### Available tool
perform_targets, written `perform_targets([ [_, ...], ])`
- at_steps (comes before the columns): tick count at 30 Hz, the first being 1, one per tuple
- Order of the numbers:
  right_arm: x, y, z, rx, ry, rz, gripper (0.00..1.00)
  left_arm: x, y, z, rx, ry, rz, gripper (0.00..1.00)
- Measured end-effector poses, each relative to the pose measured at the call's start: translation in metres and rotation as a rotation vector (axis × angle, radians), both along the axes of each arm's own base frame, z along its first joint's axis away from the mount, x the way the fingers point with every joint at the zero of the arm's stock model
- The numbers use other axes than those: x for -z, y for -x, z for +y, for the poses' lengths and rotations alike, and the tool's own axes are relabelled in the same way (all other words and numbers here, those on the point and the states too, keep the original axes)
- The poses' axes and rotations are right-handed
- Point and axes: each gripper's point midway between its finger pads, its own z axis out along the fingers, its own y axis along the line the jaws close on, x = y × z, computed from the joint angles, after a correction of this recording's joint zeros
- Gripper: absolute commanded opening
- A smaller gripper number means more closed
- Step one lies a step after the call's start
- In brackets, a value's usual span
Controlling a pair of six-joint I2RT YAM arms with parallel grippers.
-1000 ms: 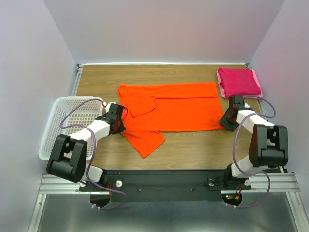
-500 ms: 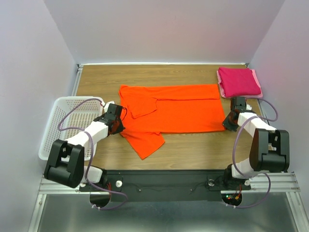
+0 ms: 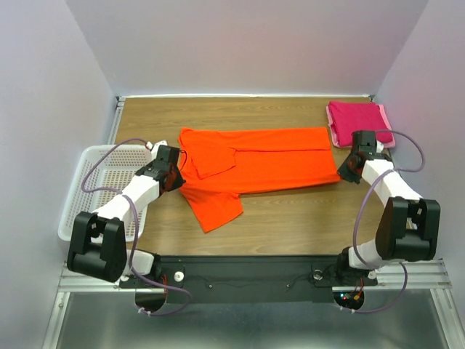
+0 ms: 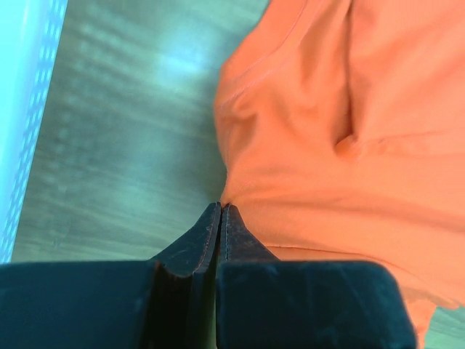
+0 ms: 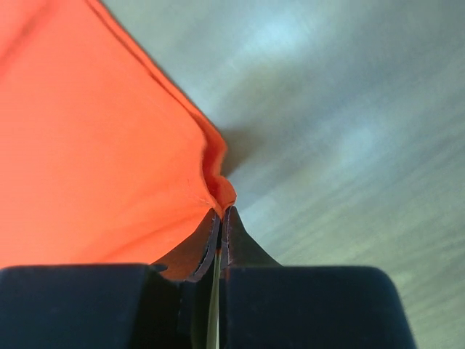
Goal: Fold and stack the t-shirts
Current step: Fold the tshirt
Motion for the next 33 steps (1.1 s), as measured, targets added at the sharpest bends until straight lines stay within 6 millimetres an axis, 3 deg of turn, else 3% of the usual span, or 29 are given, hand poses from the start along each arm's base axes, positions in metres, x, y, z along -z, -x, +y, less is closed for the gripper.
perform_targets([
  [4, -0.010, -0.021, 0.001, -0.023, -0.007, -0.025, 0.01, -0.008, -0.016, -0.002, 0.002, -0.007, -0.012, 0.00],
  [11, 0.000, -0.035, 0.003, -0.050, -0.027, 0.021, 0.01, -0.021, -0.041, -0.002, -0.003, -0.020, -0.035, 0.00],
  [16, -0.007, -0.050, 0.004, -0.060, -0.037, 0.006, 0.01, -0.027, -0.050, -0.001, -0.004, -0.023, -0.043, 0.00],
  [23, -0.013, -0.070, 0.006, -0.069, -0.050, -0.018, 0.01, -0.021, -0.064, 0.001, -0.006, -0.034, -0.021, 0.00],
  [33, 0.020, -0.071, 0.007, -0.069, -0.070, 0.066, 0.01, -0.002, -0.075, 0.000, 0.013, -0.049, 0.020, 0.00],
])
